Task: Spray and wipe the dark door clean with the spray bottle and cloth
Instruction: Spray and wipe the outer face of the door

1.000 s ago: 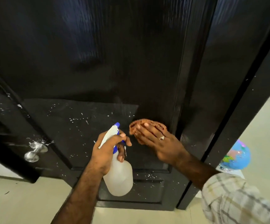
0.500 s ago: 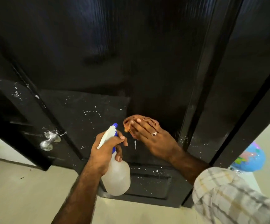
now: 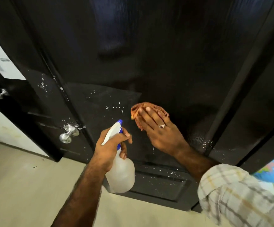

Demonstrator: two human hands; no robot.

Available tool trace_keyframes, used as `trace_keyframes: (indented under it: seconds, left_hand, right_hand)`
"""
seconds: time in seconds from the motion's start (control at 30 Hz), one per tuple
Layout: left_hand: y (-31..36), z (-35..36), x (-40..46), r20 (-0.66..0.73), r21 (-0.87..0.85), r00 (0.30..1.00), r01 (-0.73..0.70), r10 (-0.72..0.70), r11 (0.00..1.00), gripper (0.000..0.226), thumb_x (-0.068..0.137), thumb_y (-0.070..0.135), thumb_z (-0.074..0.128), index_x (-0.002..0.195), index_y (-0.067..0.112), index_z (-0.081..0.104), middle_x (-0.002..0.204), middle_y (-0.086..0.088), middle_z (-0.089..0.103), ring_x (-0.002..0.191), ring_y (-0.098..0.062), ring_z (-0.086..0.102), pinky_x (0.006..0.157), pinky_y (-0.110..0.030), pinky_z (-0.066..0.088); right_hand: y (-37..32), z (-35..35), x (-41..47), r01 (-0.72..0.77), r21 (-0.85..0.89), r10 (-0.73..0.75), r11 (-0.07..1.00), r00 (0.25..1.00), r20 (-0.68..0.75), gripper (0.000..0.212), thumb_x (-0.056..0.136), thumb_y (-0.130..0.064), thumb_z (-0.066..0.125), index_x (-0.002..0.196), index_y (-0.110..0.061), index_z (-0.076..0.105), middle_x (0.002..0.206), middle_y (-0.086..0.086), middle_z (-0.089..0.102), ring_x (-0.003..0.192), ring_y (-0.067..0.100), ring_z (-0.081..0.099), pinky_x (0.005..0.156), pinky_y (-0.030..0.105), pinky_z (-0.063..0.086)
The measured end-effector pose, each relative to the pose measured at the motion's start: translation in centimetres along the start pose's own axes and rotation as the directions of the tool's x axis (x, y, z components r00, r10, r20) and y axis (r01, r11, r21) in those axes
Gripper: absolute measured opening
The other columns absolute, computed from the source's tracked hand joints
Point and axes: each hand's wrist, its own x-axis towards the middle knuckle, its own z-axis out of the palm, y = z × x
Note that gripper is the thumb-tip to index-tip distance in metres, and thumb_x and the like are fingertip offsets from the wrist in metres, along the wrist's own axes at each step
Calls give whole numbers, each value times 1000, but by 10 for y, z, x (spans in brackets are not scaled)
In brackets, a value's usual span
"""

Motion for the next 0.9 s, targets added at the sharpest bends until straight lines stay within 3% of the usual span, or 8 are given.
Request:
trace_keyframes:
  seconds: [0.1,0.2,0.27,0.4,0.53,0.67,0.8,0.9]
  left_hand:
    - [-6,-9,7,26,-2,1000,-6,6,1000,26,97,14,71,120,5,62,93,-17,75,51,-25,54,55,-36,54]
    - [-7,-18,17,91,-4,996,-17,17,1000,20,98,11,68,116,1,64,92,-18,75,49,-26,52,54,-36,54]
    - [-7,-26,26,137,9,990,-19,17,1000,17,98,9,67,112,-1,64,92,-19,74,49,-27,50,53,-36,53]
    - [-4,-39,42,203,-37,978,-28,35,999,12,93,9,69,100,-1,66,92,-25,71,48,-29,45,52,-36,49]
    - [-4,-58,59,253,-62,967,5,11,998,22,90,13,73,105,0,65,92,-26,71,48,-30,46,55,-37,48]
    - [2,-88,75,290,-56,957,-7,23,998,16,93,6,69,102,-6,64,91,-28,68,50,-29,45,55,-37,47]
    - [15,-120,84,364,-90,927,-61,89,994,26,85,13,68,92,-11,61,87,-33,65,45,-26,43,50,-33,44]
    - [19,-137,87,372,-95,925,-48,80,994,28,81,18,67,90,-7,62,87,-32,65,46,-27,43,51,-33,44]
  right_hand:
    - [16,3,-48,131,17,-132,991,985,113,78,104,-25,58,170,-13,17,178,10,13,164,30,13,130,50,19]
    - [57,-21,-58,92,-19,-91,996,994,55,74,100,-25,67,165,-14,33,173,10,30,161,31,28,123,51,36]
    - [63,-37,-28,-106,-93,101,990,993,-63,67,103,-30,64,164,-15,39,170,14,35,159,36,29,123,56,34]
    - [8,-28,57,-491,-25,473,871,851,-227,64,108,-34,55,165,-14,36,171,18,22,160,45,17,128,63,17]
    - [-43,20,34,-136,-59,134,989,990,-36,66,105,-29,57,166,-14,34,174,14,20,163,37,16,130,56,15]
    - [-26,17,-21,75,-48,-68,996,988,139,66,98,-25,70,158,-17,46,174,8,25,163,30,21,128,49,21]
    - [-14,-4,20,-140,-155,138,978,990,-19,59,97,-31,71,152,-17,58,161,15,49,160,34,27,128,53,25]
    - [-58,3,100,-354,-120,337,927,931,-144,62,102,-36,61,160,-19,46,166,16,35,164,35,10,131,55,8]
